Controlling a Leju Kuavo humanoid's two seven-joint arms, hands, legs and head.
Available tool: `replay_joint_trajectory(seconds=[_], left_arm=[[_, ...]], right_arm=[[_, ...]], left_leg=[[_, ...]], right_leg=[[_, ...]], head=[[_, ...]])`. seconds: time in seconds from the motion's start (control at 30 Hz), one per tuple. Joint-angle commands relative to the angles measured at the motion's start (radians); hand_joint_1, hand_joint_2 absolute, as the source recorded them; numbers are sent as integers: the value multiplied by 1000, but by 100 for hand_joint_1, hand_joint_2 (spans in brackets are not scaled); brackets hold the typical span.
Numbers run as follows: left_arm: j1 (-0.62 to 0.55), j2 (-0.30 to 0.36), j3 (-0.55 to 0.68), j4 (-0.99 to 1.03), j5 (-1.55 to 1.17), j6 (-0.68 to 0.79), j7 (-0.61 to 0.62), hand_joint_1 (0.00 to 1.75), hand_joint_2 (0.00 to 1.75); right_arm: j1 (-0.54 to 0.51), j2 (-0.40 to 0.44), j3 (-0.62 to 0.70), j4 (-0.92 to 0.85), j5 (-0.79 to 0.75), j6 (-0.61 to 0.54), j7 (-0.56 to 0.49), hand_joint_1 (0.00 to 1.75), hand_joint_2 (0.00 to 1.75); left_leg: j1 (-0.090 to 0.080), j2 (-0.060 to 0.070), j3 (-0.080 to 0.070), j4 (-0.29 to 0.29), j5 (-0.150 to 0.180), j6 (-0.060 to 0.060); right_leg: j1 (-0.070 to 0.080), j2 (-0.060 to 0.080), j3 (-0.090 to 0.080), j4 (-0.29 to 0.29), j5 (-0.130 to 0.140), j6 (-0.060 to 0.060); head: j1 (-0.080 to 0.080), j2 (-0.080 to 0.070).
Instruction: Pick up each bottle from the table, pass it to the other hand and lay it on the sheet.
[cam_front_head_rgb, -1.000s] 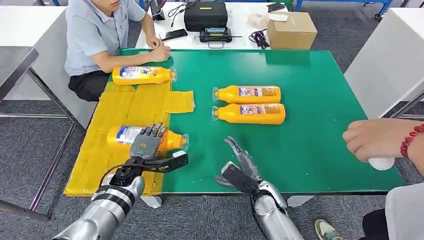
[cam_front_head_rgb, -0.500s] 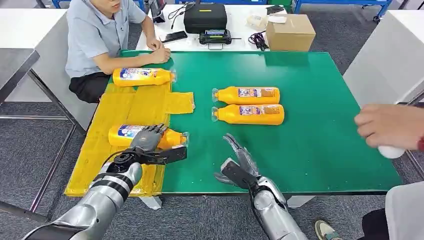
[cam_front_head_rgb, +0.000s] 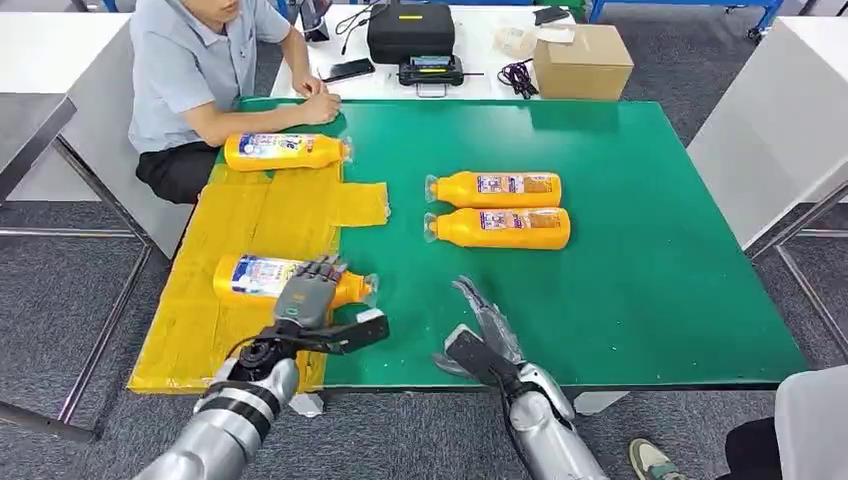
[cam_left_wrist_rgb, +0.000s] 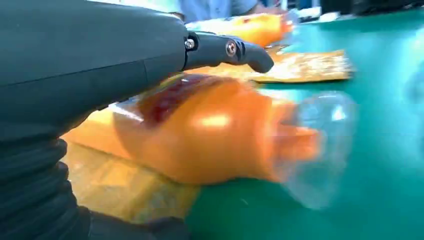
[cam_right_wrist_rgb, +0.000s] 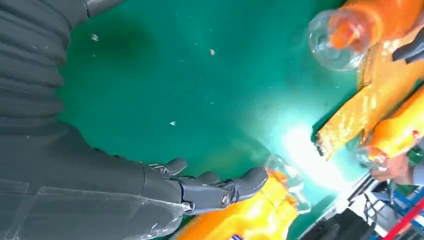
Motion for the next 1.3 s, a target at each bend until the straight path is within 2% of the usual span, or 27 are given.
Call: replay_joint_trajectory(seconds=[0.03, 0.2, 0.4, 0.47, 0.53, 0.57, 0.6, 0.63, 0.67, 0.7, 0.8, 0.93, 1.1, 1.2, 1.3], left_arm=[[138, -10, -140, -331, 18, 44, -7, 0, 175], [143, -3, -154, -346, 13, 53, -8, 0, 175], [212, -11, -230, -553, 31, 78, -9, 0, 175], [251, -21, -241, -635, 101, 72, -35, 0, 175], [299, -28, -244, -704, 347, 76, -138, 0, 175], [334, -37, -228, -741, 497, 43, -196, 0, 175], [380, -43, -216, -780, 606, 11, -240, 0, 175], [415, -55, -210, -803, 725, -39, -277, 0, 175], [450, -62, -217, -814, 786, -79, -291, 0, 175], [467, -69, -225, -814, 819, -92, -299, 0, 175], [490, -90, -231, -791, 929, -146, -279, 0, 175], [512, -92, -226, -811, 966, -147, -293, 0, 175], [514, -90, -224, -820, 970, -152, -290, 0, 175], [529, -94, -217, -830, 979, -161, -268, 0, 175], [535, -95, -219, -834, 976, -161, -265, 0, 175]], right_arm=[[34, 1, -40, -66, 8, -10, 26, 0, 175], [35, 1, -41, -67, 10, -11, 29, 0, 175], [59, 29, -78, -125, 3, -33, 42, 0, 175], [80, 63, -131, -181, -85, 32, 54, 0, 175], [110, 109, -191, -251, -214, 136, 104, 0, 175], [131, 129, -209, -296, -247, 156, 149, 0, 0], [162, 136, -190, -355, -216, 115, 162, 0, 0], [194, 137, -171, -422, -168, 54, 126, 0, 175], [239, 130, -148, -521, -60, -37, 111, 0, 175], [266, 115, -124, -587, 110, -157, 116, 0, 175], [312, 69, -81, -672, 397, -204, 223, 0, 175], [316, 24, -85, -617, 598, -315, 274, 0, 175], [311, 21, -85, -617, 605, -315, 278, 0, 175], [306, 2, -88, -618, 740, -327, 374, 0, 175], [309, -3, -91, -620, 750, -325, 378, 0, 175]], left_leg=[[2, 1, -1, 1, -2, -2], [1, 1, -5, 1, -1, -2], [2, 1, -7, 2, -2, -2], [2, 1, -7, 2, -3, -2], [2, 2, -7, 2, -3, -2], [1, 2, -9, 1, -2, -2], [2, 3, -6, 2, -4, -3], [1, 2, -8, 1, -3, -2], [1, 2, -9, 1, -2, -2], [1, 2, -7, 1, -4, -2], [1, 0, -8, 2, -4, -3], [2, 1, -8, 1, -5, -3], [2, 1, -9, 1, -4, -3], [1, 2, -9, 0, -4, -3], [2, 2, -7, 0, -5, -3]], right_leg=[[2, 0, -2, 1, -2, -3], [1, 1, -6, 0, -1, -2], [2, 0, -7, 1, -2, -2], [2, 0, -8, 1, -2, -3], [2, 1, -8, 1, -2, -3], [1, 1, -9, 1, -2, -2], [2, 2, -7, 1, -3, -4], [1, 1, -9, 1, -3, -3], [1, 1, -10, 0, -2, -2], [1, 1, -8, 1, -3, -3], [2, -2, -9, 1, -5, -3], [2, 0, -8, -1, -3, -3], [2, 0, -10, -1, -2, -3], [1, 1, -10, -1, -2, -2], [2, 0, -7, -2, -3, -3]], head=[[0, 0], [0, 0], [0, 0], [0, 0], [0, 0], [0, 0], [0, 0], [0, 0], [0, 0], [0, 0], [-1, 0], [0, 0], [0, 0], [0, 0], [-1, 0]])
